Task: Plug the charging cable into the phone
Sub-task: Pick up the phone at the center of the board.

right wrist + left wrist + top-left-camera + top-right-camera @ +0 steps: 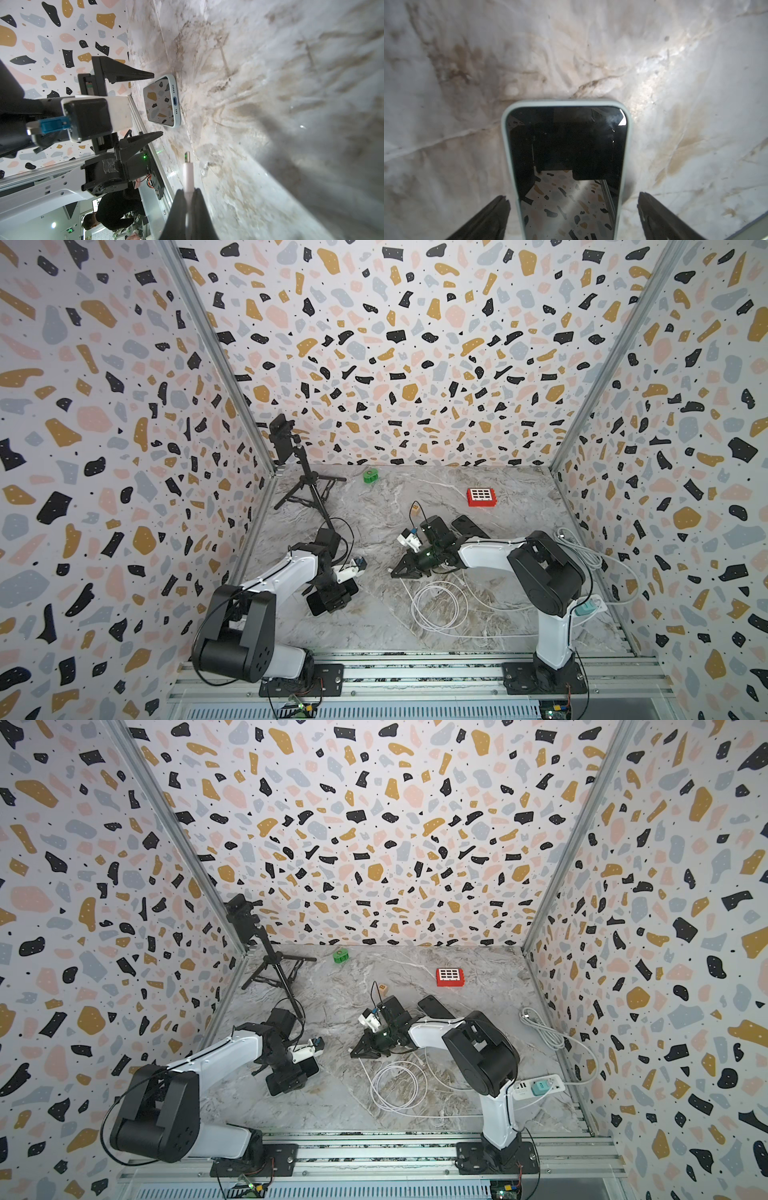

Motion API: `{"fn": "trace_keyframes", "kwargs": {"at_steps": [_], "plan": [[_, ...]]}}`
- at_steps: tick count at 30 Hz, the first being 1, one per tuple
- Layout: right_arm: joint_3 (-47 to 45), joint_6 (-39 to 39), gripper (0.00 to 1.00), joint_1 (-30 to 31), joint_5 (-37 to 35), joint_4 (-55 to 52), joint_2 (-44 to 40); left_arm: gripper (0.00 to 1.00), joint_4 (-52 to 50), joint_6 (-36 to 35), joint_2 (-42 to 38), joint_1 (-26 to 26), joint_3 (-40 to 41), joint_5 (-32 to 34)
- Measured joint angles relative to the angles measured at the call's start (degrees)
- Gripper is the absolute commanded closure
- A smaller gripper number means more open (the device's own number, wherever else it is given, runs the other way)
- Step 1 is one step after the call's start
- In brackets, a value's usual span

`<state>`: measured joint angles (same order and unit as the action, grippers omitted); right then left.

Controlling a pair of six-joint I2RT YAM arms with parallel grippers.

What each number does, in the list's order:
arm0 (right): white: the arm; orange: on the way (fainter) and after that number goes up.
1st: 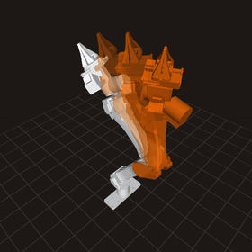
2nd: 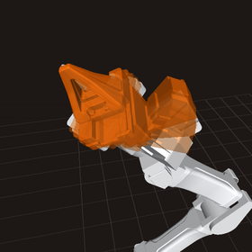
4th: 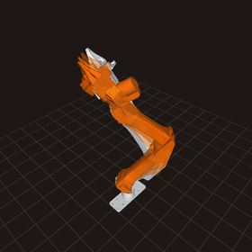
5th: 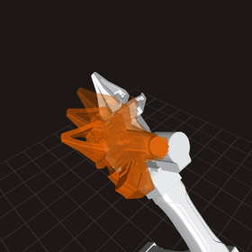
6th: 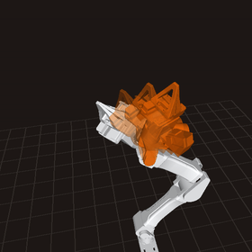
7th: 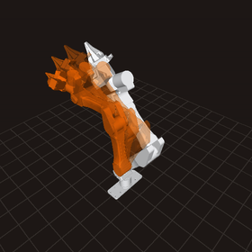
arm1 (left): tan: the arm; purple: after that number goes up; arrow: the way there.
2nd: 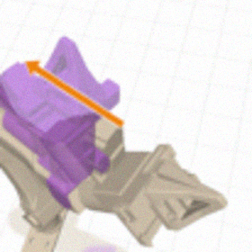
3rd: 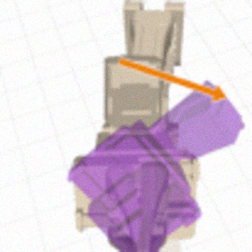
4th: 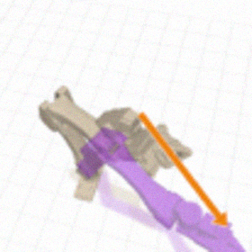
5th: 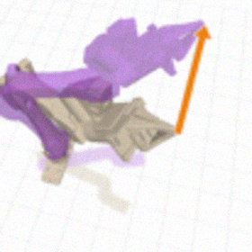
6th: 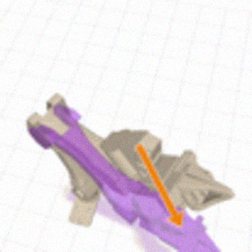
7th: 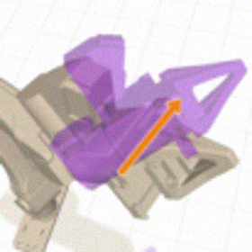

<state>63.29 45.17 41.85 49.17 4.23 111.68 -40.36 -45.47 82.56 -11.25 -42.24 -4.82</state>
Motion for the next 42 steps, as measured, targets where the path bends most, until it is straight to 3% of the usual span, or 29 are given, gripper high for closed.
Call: {"fn": "trace_keyframes", "kwargs": {"at_steps": [9,14,22,28,33,42], "plan": [[1.07,-0.66,1.0,0.0,0.13,-2.08,0.0,0.13,-3.02,-4.46,7.56,1.73,-6.36,0.57],[1.05,-0.24,1.0,0.0,1.22,-1.68,0.22,0.16,-3.74,-7.72,6.95,2.01,-6.36,-0.61],[0.92,2.51,1.0,0.02,3.34,3.19,1.46,0.21,-9.38,-12.98,0.46,2.08,-9.18,-8.26],[0.37,3.26,1.0,0.13,3.8,4.76,1.64,0.08,-9.62,-14.16,0.48,2.08,-11.17,-9.44],[-0.57,3.69,1.0,0.17,4.04,5.64,1.64,0.0,-6.75,-12.22,2.25,1.79,-8.87,-5.73],[-0.66,4.11,1.0,0.17,4.28,6.08,1.64,0.0,-5.2,-5.86,6.23,1.55,-6.4,-2.25]]}}
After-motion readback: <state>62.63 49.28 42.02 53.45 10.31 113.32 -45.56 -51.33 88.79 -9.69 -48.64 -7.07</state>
